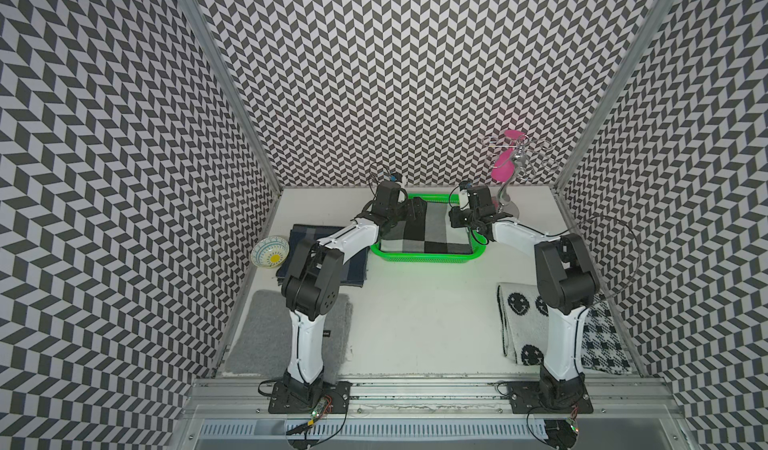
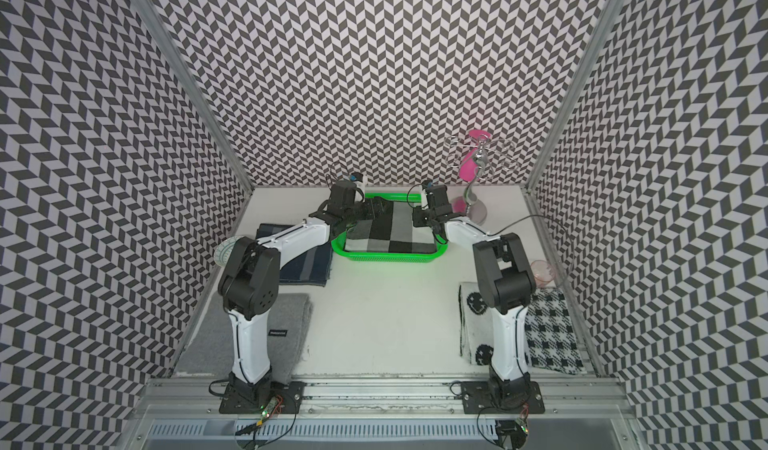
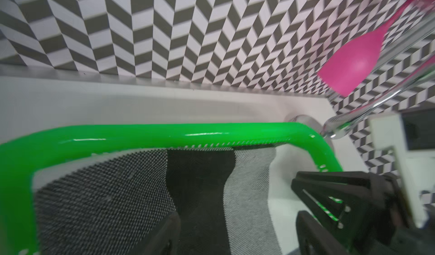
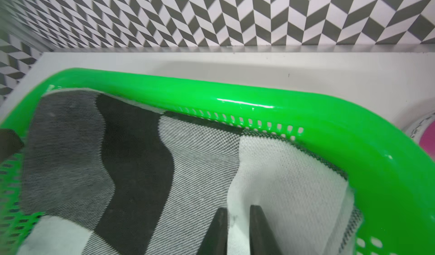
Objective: Put the folded scarf in the basket
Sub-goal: Place the scarf in the basket.
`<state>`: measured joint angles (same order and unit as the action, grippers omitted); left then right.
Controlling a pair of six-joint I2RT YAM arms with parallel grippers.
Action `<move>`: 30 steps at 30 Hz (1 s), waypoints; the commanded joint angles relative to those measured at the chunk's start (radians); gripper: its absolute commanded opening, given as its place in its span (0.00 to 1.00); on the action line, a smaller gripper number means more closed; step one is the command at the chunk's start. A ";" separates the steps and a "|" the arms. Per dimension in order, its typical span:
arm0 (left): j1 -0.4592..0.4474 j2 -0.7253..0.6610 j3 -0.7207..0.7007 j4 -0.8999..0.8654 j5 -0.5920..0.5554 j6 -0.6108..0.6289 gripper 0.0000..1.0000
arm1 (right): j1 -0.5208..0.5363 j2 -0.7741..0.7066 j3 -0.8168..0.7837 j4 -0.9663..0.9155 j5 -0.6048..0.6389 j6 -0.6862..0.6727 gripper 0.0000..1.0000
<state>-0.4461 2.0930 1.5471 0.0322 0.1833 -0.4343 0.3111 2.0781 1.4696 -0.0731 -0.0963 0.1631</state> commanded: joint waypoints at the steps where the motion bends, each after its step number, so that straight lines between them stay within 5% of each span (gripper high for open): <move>1: 0.002 0.061 0.054 -0.027 -0.010 0.037 0.78 | -0.003 0.009 -0.001 0.054 0.070 -0.021 0.21; 9: 0.050 0.175 0.135 -0.078 -0.080 0.055 0.71 | -0.001 0.044 0.009 0.040 0.136 -0.055 0.21; 20: 0.047 0.164 0.138 -0.092 -0.114 0.084 0.71 | 0.005 0.053 0.028 0.001 0.153 -0.069 0.20; 30: 0.024 -0.040 0.062 -0.113 -0.061 0.062 0.76 | 0.045 -0.184 -0.066 -0.021 0.080 -0.043 0.24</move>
<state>-0.4103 2.1719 1.6176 -0.0715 0.0975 -0.3759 0.3473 2.0083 1.4384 -0.1127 0.0170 0.0990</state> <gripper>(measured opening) 0.758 0.239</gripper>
